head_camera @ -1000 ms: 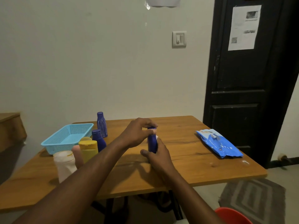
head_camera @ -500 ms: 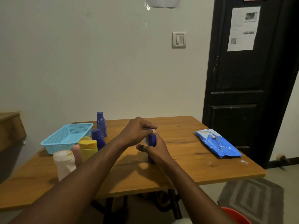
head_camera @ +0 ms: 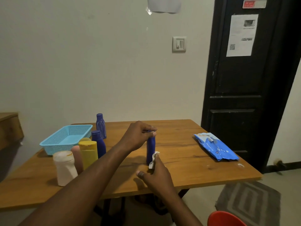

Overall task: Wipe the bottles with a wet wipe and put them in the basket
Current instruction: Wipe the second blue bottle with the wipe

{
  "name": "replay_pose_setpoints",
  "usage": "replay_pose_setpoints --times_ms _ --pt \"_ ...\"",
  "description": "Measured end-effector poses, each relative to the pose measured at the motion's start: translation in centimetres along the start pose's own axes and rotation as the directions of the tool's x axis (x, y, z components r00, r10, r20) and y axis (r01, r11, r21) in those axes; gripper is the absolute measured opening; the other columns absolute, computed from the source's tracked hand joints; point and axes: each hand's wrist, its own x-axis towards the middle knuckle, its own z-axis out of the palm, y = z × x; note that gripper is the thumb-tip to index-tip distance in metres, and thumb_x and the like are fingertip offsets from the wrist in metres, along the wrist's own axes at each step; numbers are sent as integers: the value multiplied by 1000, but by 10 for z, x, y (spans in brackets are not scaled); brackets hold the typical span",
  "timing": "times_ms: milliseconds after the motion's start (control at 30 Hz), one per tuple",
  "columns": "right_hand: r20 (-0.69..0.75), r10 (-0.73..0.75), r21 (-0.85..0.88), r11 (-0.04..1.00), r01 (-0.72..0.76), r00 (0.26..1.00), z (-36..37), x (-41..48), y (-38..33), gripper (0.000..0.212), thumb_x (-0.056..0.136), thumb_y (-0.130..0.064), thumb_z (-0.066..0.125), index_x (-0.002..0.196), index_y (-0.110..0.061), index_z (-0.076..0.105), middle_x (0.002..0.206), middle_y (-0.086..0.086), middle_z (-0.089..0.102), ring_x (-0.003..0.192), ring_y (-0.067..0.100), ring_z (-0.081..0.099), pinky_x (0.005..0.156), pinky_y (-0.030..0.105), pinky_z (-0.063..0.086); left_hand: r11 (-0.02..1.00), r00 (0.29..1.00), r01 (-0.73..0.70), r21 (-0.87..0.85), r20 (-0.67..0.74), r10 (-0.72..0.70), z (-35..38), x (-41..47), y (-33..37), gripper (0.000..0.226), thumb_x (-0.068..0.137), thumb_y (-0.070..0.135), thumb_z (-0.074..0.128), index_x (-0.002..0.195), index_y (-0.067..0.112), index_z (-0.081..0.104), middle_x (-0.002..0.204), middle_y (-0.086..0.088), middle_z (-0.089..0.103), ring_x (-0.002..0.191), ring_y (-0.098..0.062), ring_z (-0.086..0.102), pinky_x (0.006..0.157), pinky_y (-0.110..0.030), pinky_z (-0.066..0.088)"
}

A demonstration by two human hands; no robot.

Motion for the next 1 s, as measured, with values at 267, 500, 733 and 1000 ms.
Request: replay_pose_setpoints --times_ms 267,500,733,1000 --pt "-5 65 284 957 -61 998 0 29 -22 90 69 -43 87 143 -29 38 131 -2 54 115 16 55 97 39 53 1000 1000 3 3 18 -3 -2 0 5 27 95 14 70 121 12 75 127 0 73 121 -11 64 106 -32 51" --pt "-160 -25 337 938 79 987 12 11 -29 112 72 -51 85 159 -33 18 160 -7 34 145 19 36 113 45 43 1000 1000 -15 -18 1 15 -1 -2 1 26 95 16 70 121 12 75 126 0 73 119 -10 65 104 -28 51" --pt "-173 -143 237 954 182 974 3 19 -44 113 78 -44 83 161 -34 7 165 -10 23 149 16 28 116 45 40 1000 1000 -17 -24 11 17 -3 0 1 25 94 17 72 118 12 77 123 0 74 114 -8 67 100 -24 52" --pt "-16 2 23 1000 -2 1000 -3 14 -10 86 76 -44 83 146 -25 37 130 -3 56 115 15 58 96 38 56 998 1000 -2 -68 1 2 -1 -3 2 25 94 15 71 118 11 77 124 0 74 117 -9 65 100 -24 50"
